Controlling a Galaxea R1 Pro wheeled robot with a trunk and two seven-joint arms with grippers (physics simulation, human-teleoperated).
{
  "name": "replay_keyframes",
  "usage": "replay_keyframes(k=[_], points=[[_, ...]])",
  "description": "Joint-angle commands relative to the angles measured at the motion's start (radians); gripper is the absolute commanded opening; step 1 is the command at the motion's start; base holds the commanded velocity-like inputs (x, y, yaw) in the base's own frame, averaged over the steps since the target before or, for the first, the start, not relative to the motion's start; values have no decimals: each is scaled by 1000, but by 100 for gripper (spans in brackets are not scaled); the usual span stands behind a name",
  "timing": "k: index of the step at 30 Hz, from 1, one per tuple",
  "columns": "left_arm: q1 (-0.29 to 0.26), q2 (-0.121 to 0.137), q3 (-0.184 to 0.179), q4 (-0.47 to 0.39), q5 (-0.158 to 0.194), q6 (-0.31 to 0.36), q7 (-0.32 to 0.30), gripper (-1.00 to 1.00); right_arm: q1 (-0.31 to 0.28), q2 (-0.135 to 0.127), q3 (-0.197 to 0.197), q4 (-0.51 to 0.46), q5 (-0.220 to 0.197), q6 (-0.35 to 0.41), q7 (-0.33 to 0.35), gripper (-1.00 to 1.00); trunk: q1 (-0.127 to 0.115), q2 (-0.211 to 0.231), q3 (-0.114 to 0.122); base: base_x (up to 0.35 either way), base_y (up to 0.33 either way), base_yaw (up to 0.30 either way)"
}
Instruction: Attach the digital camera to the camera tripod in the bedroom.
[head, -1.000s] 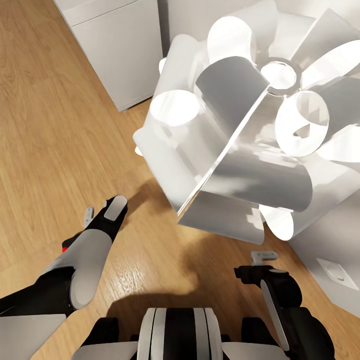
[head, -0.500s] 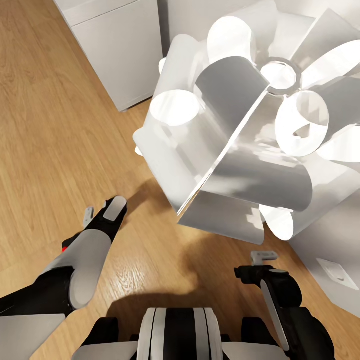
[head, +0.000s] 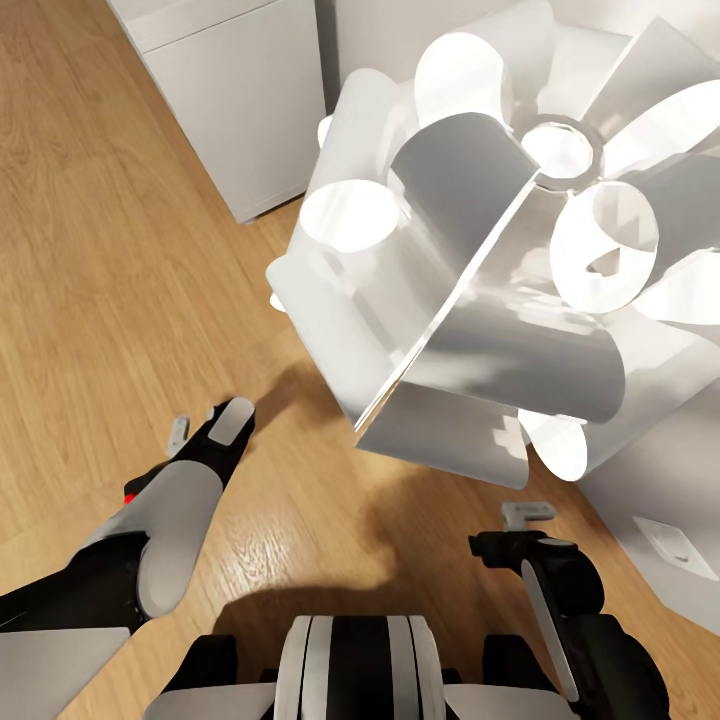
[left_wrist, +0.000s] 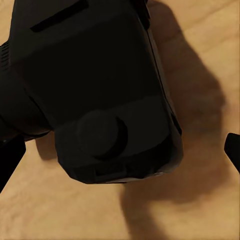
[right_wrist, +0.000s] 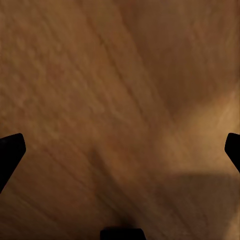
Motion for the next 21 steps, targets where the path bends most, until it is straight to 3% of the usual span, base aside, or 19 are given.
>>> replay_keyframes(k=[1, 21], points=[[0, -1, 3, -1, 2, -4, 0, 100, 0, 0, 0, -1, 5, 5, 0, 100, 0, 0, 0, 0, 0, 0], [2, 4, 7, 7, 6, -4, -40, 100, 0, -1, 0, -1, 5, 6, 0, 100, 0, 0, 0, 0, 0, 0]])
